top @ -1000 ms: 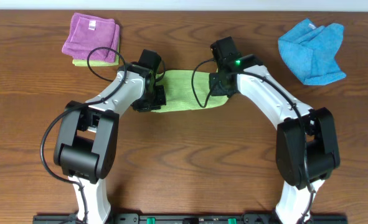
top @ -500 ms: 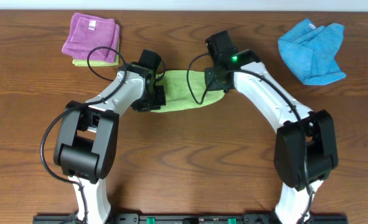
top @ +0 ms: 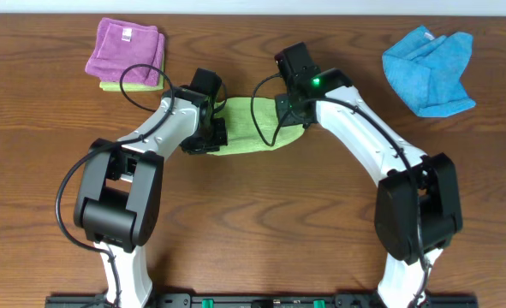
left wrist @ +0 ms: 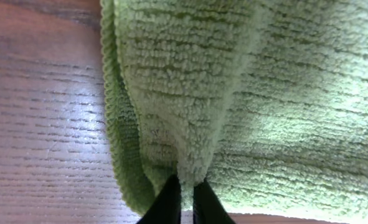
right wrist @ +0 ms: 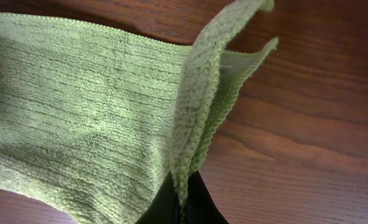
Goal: Fold the cloth
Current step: 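Hold the left end and carry the right end leftward over the strip, then lay the right end onto the left end with the right gripper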
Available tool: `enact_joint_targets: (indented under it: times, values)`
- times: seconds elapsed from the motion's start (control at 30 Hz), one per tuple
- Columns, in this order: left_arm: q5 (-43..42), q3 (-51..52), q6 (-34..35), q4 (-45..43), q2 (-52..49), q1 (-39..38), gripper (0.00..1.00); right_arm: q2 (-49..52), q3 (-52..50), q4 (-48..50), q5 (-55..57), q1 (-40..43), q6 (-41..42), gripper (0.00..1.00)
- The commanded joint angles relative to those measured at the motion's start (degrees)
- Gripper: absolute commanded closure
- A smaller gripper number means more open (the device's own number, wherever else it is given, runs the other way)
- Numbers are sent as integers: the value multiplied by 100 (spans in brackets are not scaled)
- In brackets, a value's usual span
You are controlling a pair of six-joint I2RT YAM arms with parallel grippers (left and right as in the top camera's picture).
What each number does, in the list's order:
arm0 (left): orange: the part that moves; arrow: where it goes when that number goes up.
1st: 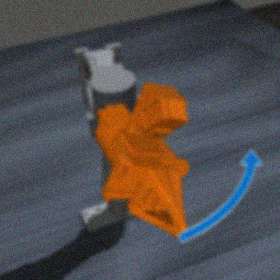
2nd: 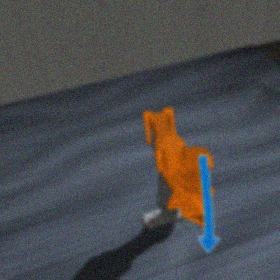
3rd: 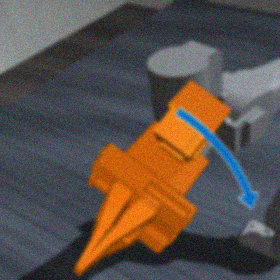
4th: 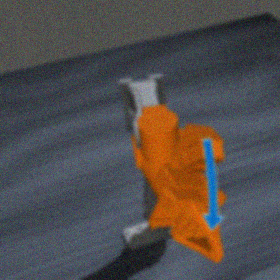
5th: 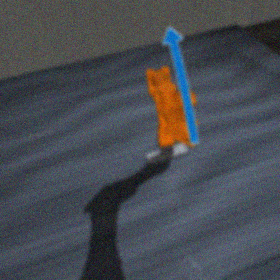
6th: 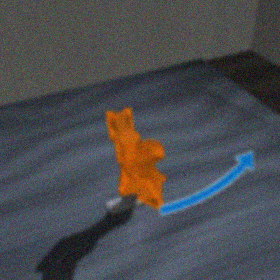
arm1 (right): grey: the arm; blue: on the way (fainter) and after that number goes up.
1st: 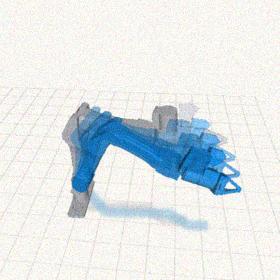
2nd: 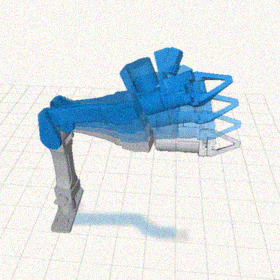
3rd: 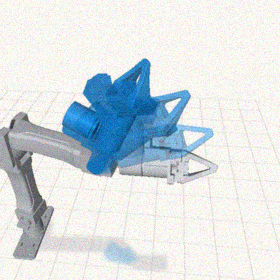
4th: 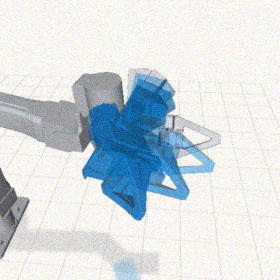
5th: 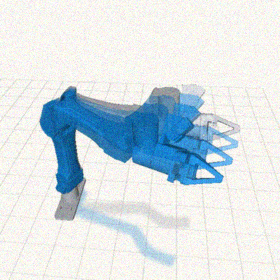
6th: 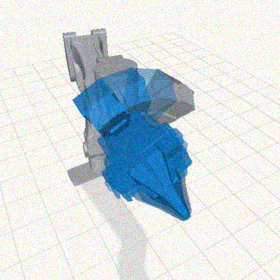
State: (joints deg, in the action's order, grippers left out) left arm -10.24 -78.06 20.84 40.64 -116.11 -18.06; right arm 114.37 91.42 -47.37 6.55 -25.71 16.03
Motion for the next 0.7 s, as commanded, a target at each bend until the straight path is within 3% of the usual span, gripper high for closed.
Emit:
enact_joint_targets:
  times: [0.0, 0.03, 0.07, 0.1, 0.13, 0.17, 0.27, 0.67]
  values:
    - [125, 26, -116, 66, -59, 39, 91, -162, 120, -24, 120, -61, -70, 98]
    - [129, 26, -122, 63, -39, 48, 87, -162, 120, -24, 120, -61, -70, 99]
    - [136, 24, -164, 52, -24, 52, 73, -162, 120, -24, 122, -61, -72, 99]
    - [138, 15, -164, 55, -2, 57, 46, -162, 120, -24, 131, -61, -70, 99]
    - [140, 2, -164, 61, 15, 63, 27, -162, 120, -24, 160, -61, -70, 98]
    - [142, -9, -164, 70, 37, 68, 19, -162, 120, -24, 192, -61, -70, 99]
    - [144, -55, -162, 70, 125, 79, 14, -162, 120, -35, 227, -61, -70, 99]
    - [168, -179, -160, 162, 643, 247, 14, -162, 120, -68, 227, -61, -70, 98]
